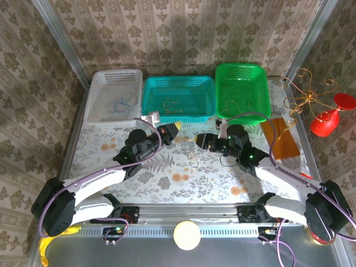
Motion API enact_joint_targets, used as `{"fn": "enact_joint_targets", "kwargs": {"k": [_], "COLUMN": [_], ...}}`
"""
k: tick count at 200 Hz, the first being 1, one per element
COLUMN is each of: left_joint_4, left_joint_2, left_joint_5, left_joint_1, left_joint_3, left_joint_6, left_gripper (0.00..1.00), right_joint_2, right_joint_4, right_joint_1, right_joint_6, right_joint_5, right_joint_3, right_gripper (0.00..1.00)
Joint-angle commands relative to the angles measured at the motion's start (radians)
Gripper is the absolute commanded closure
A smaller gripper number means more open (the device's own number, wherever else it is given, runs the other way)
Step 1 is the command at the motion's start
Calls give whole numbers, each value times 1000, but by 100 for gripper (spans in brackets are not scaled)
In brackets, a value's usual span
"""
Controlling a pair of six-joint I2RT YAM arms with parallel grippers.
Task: Untangle the cables
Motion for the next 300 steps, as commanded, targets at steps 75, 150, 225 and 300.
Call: {"fn": "enact_joint_targets", "kwargs": {"k": [75,150,225,300], "left_joint_4": [109,115,-23,-236], "left_joint_2": [30,-97,-262,-334], "left_joint_5": [40,104,127,108], "left_joint_1": [-1,70,160,178], "left_joint_3": [5,-139,-261,-219], "left_joint_6": [-5,6,17,85], "left_gripper": [100,75,44,4], "right_joint_2": [186,274,605,886], "right_joint_4": [259,-87,-230,-349], "right_joint_1": [1,-131,-156,-156], "right_joint_6": [151,-38,-167,-267], "right_joint_5": [-92,2,149,167], "right_joint_3": [84,402,860,1105], "right_gripper": [81,100,100,44]}}
